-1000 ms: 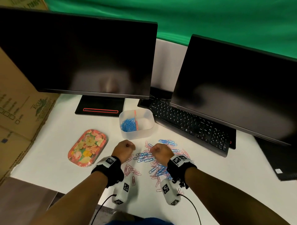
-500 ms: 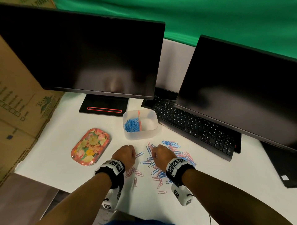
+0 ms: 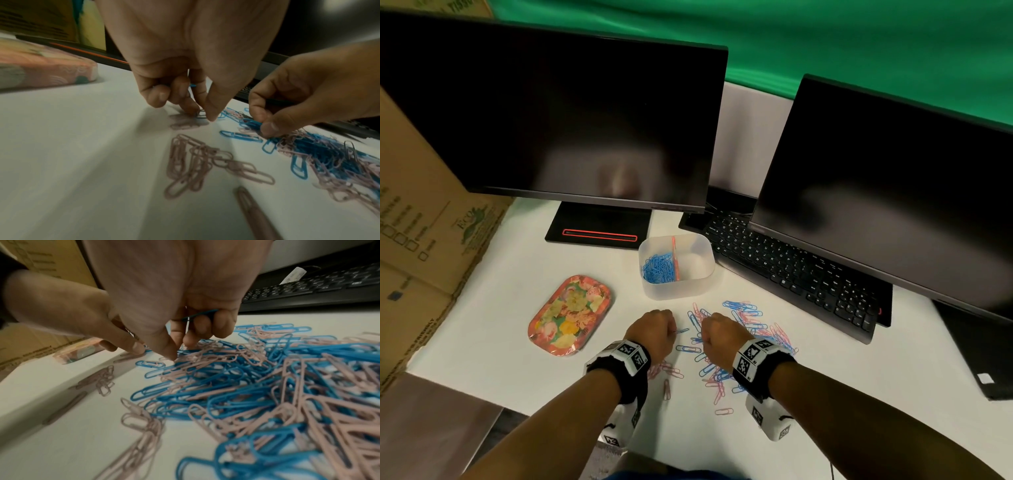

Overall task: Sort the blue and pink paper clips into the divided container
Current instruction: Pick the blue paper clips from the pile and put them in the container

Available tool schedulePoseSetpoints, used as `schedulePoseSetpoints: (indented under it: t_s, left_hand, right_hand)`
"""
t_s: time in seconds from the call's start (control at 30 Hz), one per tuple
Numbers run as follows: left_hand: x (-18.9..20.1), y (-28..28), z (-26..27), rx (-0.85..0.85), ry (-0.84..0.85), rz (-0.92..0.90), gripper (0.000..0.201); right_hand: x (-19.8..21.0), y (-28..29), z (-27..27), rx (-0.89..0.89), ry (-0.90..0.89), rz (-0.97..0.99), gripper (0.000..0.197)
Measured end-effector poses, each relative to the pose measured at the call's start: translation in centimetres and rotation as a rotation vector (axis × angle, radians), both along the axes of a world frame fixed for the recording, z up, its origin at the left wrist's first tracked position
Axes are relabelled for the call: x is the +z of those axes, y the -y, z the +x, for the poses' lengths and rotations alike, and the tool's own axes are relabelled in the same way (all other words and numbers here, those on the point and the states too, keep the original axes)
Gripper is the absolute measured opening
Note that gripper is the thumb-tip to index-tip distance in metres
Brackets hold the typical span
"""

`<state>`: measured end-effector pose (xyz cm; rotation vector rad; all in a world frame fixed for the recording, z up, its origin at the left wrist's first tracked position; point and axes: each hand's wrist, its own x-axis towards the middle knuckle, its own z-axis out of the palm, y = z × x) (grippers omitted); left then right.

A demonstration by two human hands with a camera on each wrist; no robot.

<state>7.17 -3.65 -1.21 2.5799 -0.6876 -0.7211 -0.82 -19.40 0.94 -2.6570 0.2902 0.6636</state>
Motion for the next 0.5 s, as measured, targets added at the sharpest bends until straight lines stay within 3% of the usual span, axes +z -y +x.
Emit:
schedulePoseSetpoints:
  t_s: [0.07,0.17,0.27,0.33,0.5]
  left_hand:
    - [0.2,0.0,0.0,0.048,-0.048,-0.076,0.007]
    - [0.6,-0.1,0.1,0.138,-0.15,-0.176,0.021]
    - [0.9,-0.1,0.2,0.201,-0.247,-0.234,0.024]
    - [1.1,-0.2,0.3,0.204,-0.28,-0.235,0.026]
    - [1.5,-0.2,0.4,0.233,-0.417,-0.256,0.022]
  right_hand:
    - [0.0,0.4,-0.2,-0.072,0.029,0.103,0.009]
    - [-0.2,0.9,-0.2,-0.276,0.102,0.287,0.019]
    - [-0.1,1.1,0.0,-0.367,0.141,0.388,0.025]
    - [0.0,1.2,0.2,-0.439,0.119,0.504,0.027]
    - [0.5,1.2,0.9,-0.842,-0.013,0.905,0.026]
